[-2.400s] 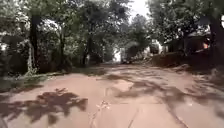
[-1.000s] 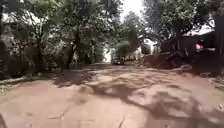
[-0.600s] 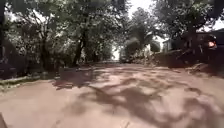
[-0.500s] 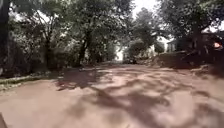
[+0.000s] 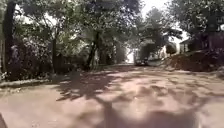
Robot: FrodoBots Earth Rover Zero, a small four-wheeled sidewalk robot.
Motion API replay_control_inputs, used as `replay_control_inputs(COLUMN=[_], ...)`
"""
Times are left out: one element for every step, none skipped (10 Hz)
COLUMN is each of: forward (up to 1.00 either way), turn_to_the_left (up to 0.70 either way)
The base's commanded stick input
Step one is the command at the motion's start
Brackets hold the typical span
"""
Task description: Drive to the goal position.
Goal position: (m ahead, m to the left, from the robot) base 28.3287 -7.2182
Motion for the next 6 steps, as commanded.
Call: replay_control_inputs(forward=[1.0,1.0,1.0,1.0,1.0,1.0], turn_to_the_left=[0.0,0.0,0.0,0.0,0.0,0.0])
